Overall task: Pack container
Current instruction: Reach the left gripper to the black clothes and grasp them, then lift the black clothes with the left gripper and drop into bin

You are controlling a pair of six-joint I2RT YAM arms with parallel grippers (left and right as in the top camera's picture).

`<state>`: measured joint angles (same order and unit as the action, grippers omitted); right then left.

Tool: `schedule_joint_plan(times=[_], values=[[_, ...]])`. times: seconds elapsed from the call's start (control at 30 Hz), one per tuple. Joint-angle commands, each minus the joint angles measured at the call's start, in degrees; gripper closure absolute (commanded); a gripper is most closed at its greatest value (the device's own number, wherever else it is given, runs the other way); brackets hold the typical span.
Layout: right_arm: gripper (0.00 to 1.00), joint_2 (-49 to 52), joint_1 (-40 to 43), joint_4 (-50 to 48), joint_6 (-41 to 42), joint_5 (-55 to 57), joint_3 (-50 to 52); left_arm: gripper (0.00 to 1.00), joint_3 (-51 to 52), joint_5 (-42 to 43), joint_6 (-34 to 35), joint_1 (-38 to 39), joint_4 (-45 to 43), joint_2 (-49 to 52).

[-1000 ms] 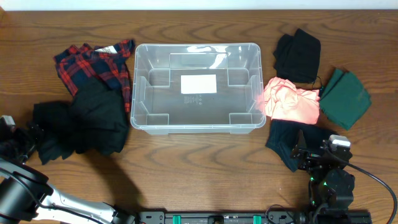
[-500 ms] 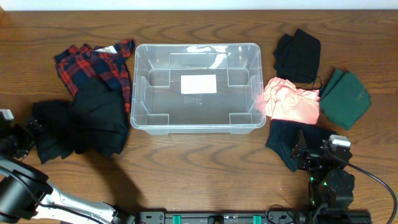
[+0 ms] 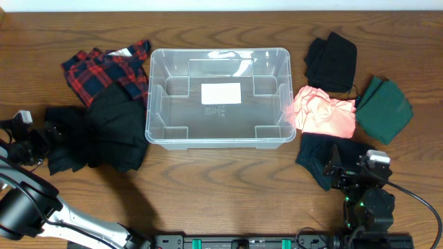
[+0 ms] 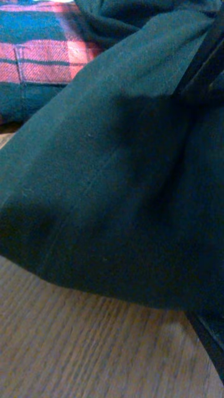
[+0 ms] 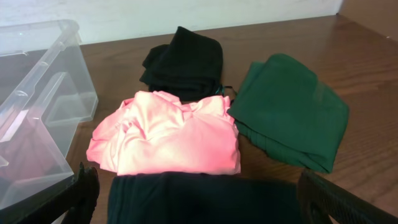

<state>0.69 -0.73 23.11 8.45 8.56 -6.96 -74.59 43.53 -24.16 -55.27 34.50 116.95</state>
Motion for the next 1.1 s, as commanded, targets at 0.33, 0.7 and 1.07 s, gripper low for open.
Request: schedule_joint_plan(times=[0.33, 0.7, 1.07], values=[[0.01, -0.3, -0.4, 0.0, -0.8, 0.0, 0.2, 0.94, -0.4, 0.5, 4.8, 0.7, 2.6, -0.4], [0.01, -0.3, -0.4, 0.0, -0.8, 0.0, 0.2, 0.94, -7.9, 5.3, 10.8, 1.0, 17.2, -24.3], [0.01, -0.3, -0.4, 0.0, -0.8, 0.0, 0.2, 0.94, -8.6, 12.8, 35.2, 14.7, 8.6, -48.6]])
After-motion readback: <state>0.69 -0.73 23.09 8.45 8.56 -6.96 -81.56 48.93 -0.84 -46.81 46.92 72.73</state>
